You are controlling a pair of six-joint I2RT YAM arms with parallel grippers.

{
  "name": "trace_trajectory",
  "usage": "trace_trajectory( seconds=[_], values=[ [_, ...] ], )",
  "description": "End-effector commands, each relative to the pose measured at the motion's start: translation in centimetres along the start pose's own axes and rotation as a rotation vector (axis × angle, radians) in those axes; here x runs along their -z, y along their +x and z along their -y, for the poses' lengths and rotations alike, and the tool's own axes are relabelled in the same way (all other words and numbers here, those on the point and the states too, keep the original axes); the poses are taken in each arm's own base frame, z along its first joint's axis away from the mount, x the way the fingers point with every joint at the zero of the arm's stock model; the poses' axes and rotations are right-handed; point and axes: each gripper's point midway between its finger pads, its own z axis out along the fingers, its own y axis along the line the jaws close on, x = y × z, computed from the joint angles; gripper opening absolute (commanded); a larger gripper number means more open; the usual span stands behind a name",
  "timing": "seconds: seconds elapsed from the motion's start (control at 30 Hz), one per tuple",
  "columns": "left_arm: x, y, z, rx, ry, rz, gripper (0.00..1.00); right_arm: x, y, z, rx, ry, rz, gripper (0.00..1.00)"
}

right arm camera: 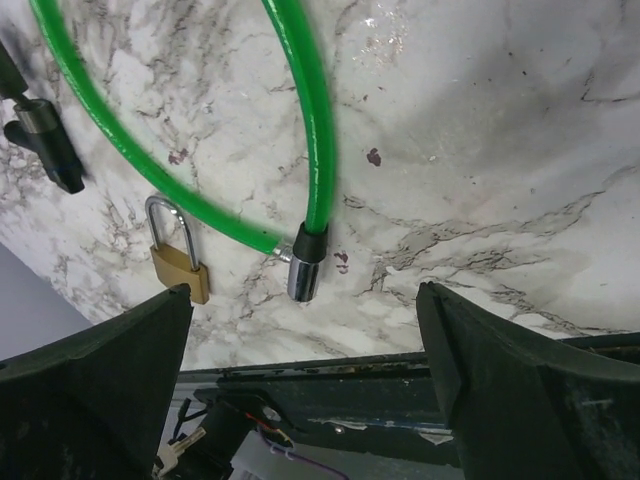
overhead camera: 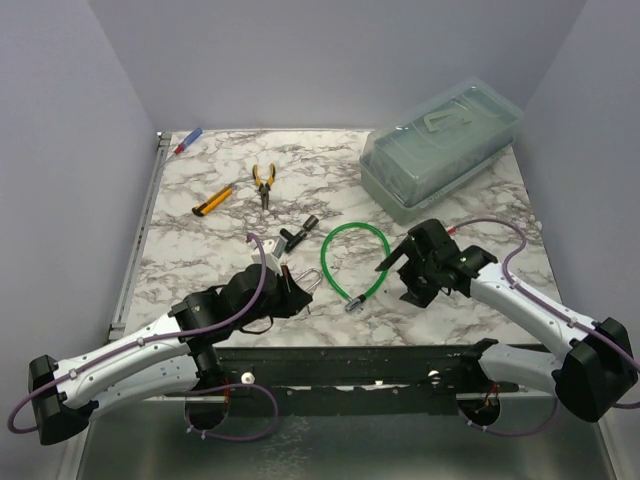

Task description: Unlock with the key

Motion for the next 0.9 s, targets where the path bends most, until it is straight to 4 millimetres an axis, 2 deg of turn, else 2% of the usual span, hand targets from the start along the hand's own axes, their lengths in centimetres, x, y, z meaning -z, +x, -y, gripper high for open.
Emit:
trace_trajectory(
  seconds=[0.0, 0.07, 0.2, 0.37, 0.43, 0.47, 0.57, 0.63, 0.7, 0.87],
  values=[
    [0.3, 0.3, -0.5, 0.025, -0.024, -0.015, 0.0, -2.1, 1.7, -0.2, -0.107, -0.079, -0.065, 0.95],
    [0.2, 0.6, -0.9, 0.028, -0.033, -0.022, 0.0, -2.8, 1.6, 0.0, -0.143, -0.069, -0.058, 0.9],
    [0.0, 1.3, -1.4, 0.041, -0.042, -0.034, 0.0, -4.0, 1.8, 0.7, -0.173, 0.107, -0.067, 0.94],
    [-0.3, 1.7, -2.3, 0.044, -0.063, -0.036, 0.0, -6.5, 4.9, 0.3, -0.128, 0.314, -0.163, 0.89],
    [-0.3, 1.9, -2.6, 0.05, -0.068, -0.036, 0.0, -7.3, 5.9, -0.1, -0.118, 0.336, -0.167, 0.88],
    [-0.3, 2.0, -2.6, 0.054, -0.065, -0.036, 0.0, -7.6, 6.2, -0.1, -0.123, 0.34, -0.164, 0.84],
    [-0.1, 2.6, -2.8, 0.058, -0.053, -0.052, 0.0, -8.1, 6.6, -0.2, -0.132, 0.348, -0.144, 0.75],
    [0.0, 2.7, -2.7, 0.057, -0.044, -0.057, 0.0, -8.2, 6.8, -0.1, -0.12, 0.369, -0.136, 0.73],
    [0.1, 2.8, -2.8, 0.06, -0.041, -0.058, 0.0, -8.4, 7.2, 0.3, -0.112, 0.401, -0.134, 0.71],
    [0.0, 2.9, -2.9, 0.065, -0.041, -0.059, 0.0, -9.3, 8.1, 1.7, -0.122, 0.444, -0.131, 0.61]
  ],
)
